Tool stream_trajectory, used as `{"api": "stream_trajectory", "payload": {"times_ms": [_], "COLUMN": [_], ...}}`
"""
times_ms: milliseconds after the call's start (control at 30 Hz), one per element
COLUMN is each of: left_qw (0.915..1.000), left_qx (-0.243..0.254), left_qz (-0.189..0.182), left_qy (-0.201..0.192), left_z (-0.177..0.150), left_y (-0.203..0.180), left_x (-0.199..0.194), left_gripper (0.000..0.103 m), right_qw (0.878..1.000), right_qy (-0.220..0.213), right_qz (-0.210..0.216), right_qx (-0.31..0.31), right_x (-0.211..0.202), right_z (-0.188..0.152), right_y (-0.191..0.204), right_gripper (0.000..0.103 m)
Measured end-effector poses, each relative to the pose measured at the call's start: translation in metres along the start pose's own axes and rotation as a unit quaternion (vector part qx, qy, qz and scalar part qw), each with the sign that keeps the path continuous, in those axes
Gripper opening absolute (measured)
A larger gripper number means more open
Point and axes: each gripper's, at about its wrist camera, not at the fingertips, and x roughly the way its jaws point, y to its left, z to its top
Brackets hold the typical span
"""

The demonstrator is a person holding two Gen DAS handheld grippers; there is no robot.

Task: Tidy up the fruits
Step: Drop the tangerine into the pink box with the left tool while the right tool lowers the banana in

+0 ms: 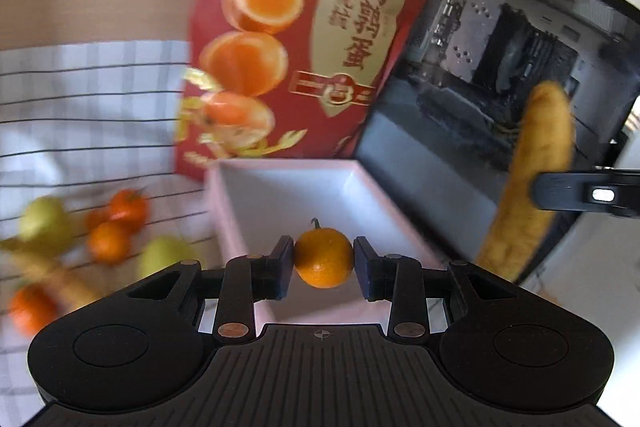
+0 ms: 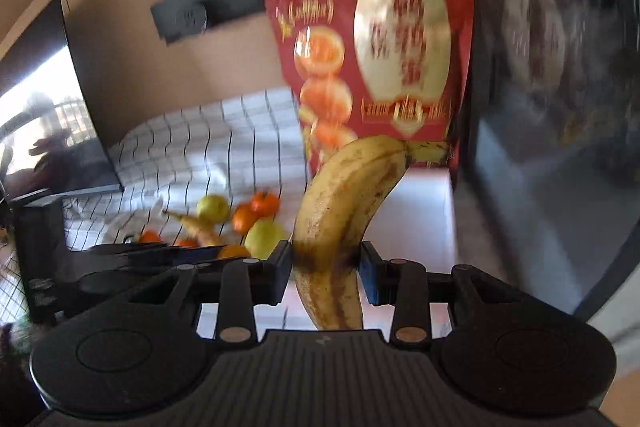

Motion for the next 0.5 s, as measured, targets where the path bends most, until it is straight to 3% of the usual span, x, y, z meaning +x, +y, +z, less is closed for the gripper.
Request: {"api": "stream_trajectory", "payload": {"times_ms": [67,167,267,400,500], "left_qw": [0.9994,0.9988,0.9979,0.9950,0.9905], "left_qx": [-0.015,-0.034,-0.054,-0.053,-0.092], "left_qz": [-0.010,0.019,0.026,0.082,0.100], "left_qy": [0.027,0.032,0.022,0.020,0.023], "left_z": [0.010,0.009,0.000,-0.020,-0.045], "left_y": [-0.005,-0.007,-0.003,0.001,0.008], "left_x": [0.034,0.050,0.030,-0.004,-0.028], "left_gripper": [0.038,0.038,0.038,0.038,0.038], "right_qw": [1.000,1.000,0.999,0.993,0.986], "right_qy": [-0.011,-0.006,0.012,0.056,0.092], "right_qz": [0.001,0.000,0.027,0.079,0.106], "right_qx": [-0.013,-0.013,0.018,0.074,0.094], "right_x": [-0.001,0.014,0.042,0.097,0.139], "right_z": [0.010,0.024,0.030,0.028,0.022], "right_y": [-0.010,-0.030,-0.049,-0.067,-0.065], "right_gripper": [0.036,0.036,0.036,0.036,0.036]}}
